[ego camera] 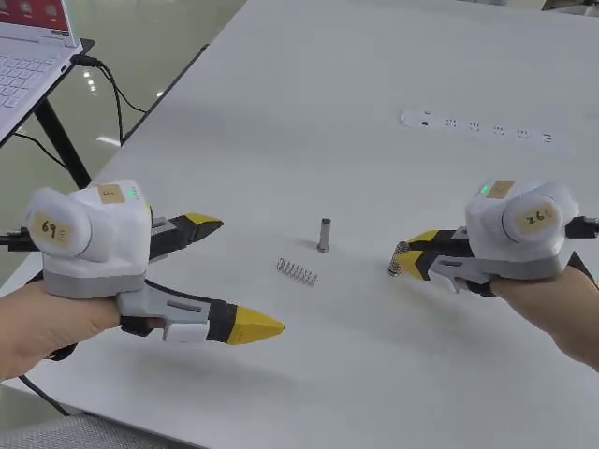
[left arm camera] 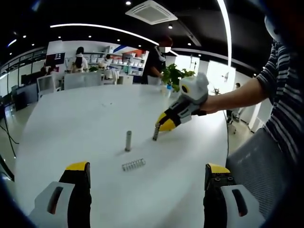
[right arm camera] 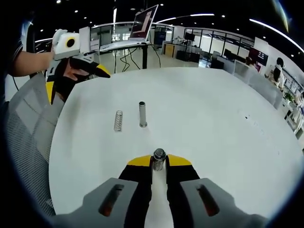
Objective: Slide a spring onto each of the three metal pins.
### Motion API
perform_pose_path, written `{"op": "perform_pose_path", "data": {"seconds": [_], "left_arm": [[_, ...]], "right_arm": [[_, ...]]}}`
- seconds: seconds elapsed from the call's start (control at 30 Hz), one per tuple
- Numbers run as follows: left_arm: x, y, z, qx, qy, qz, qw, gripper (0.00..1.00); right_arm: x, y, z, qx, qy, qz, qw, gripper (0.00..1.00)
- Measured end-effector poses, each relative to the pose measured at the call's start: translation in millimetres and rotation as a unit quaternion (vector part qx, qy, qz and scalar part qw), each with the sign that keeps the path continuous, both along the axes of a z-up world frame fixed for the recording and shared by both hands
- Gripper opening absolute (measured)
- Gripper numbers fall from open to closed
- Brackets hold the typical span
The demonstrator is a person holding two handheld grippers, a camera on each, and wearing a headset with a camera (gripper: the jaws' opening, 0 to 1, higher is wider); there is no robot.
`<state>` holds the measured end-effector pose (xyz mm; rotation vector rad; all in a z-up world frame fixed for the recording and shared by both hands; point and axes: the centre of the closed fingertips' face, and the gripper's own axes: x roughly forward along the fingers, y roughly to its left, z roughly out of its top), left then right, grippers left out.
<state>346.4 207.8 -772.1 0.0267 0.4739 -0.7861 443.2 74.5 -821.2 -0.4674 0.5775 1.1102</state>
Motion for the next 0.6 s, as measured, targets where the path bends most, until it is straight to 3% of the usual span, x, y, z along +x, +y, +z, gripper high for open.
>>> {"op": "perform_pose_path", "data": {"seconds": [0.23, 0.47, 0.6], "left_arm": [[0.1, -2.8, 1.5, -0.009, 0.001, 0.002, 1.0000, 0.98], [-0.8, -3.1, 0.9, -0.009, 0.002, 0.002, 1.0000, 0.98], [-1.0, -3.0, 0.1, -0.008, 0.003, 0.002, 1.0000, 0.98]], "right_arm": [[-1.7, -1.9, -4.9, -0.013, 0.006, -0.009, 0.9999, 0.08], [0.0, -2.0, -1.5, -0.003, 0.015, -0.023, 0.9996, 0.14], [-0.2, -1.6, 6.7, 0.020, 0.023, -0.039, 0.9988, 0.16]]}}
